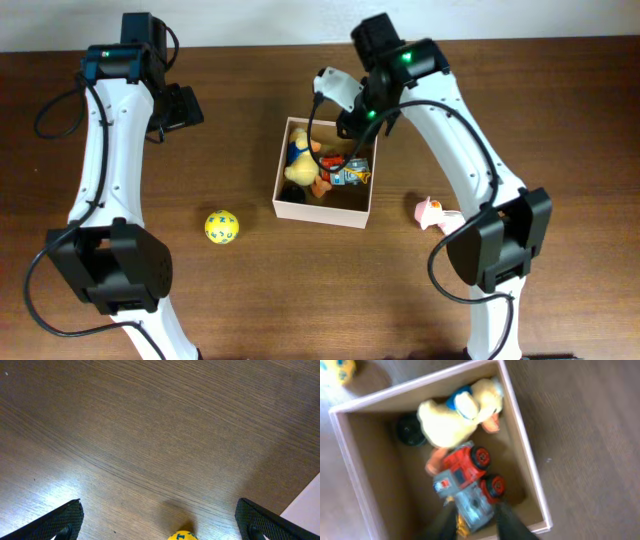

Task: Pack container
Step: 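Lower the truck into the box and open right gripper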

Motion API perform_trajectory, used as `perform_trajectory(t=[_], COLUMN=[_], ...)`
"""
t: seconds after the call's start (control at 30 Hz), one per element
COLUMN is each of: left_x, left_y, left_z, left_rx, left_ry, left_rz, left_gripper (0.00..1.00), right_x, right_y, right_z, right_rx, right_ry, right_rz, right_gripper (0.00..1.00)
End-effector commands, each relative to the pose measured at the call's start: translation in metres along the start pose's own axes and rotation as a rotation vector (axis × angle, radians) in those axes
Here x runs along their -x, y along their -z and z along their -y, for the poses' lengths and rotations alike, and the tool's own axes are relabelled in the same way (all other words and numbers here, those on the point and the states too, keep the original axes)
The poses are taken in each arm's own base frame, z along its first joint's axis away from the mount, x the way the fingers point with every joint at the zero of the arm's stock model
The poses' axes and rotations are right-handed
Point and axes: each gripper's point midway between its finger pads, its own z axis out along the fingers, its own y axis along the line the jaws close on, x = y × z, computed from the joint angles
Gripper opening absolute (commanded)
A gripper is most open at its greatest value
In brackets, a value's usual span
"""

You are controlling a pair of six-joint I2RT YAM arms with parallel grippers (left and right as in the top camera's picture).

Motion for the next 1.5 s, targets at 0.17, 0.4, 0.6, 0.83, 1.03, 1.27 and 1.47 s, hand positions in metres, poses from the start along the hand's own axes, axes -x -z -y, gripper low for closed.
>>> perform_trajectory(t=[0.17, 0.4, 0.6, 0.83, 1.03, 1.27, 1.47], left_x=[0.001, 0.001, 0.001, 0.001, 0.001, 0.001, 0.001], left_y=[-0.002, -0.002, -0.002, -0.002, -0.002, -0.002, -0.002], left_z=[-0.001, -0.001, -0.001, -0.001, -0.001, -0.001, -0.001], left_rx=[0.011, 0.011, 0.012, 0.011, 0.011, 0.011, 0.011], left_ry=[-0.009, -0.009, -0.010, -0.010, -0.010, -0.010, -0.010], left_rz=[0.000, 0.000, 0.000, 0.000, 0.000, 0.000, 0.000], left_gripper=[0.99, 0.99, 0.99, 0.99, 0.99, 0.99, 0.99], right_x=[-0.013, -0.016, -0.034, -0.042, -0.032, -0.022, -0.039], right_y=[0.013, -0.003, -0.029, -0.052, -0.055, -0.069, -0.091], right_z=[-0.034, -0.041, -0.047, -0.045, -0.035, -0.023, -0.028], right_rx=[0.090, 0.160, 0.218, 0.231, 0.196, 0.152, 0.178], right_ry=[-0.048, -0.067, -0.108, -0.115, -0.096, -0.071, -0.082], right_rz=[-0.073, -0.083, -0.151, -0.170, -0.123, -0.065, -0.099], right_gripper=[0.12, 0.04, 0.04, 0.04, 0.04, 0.04, 0.04])
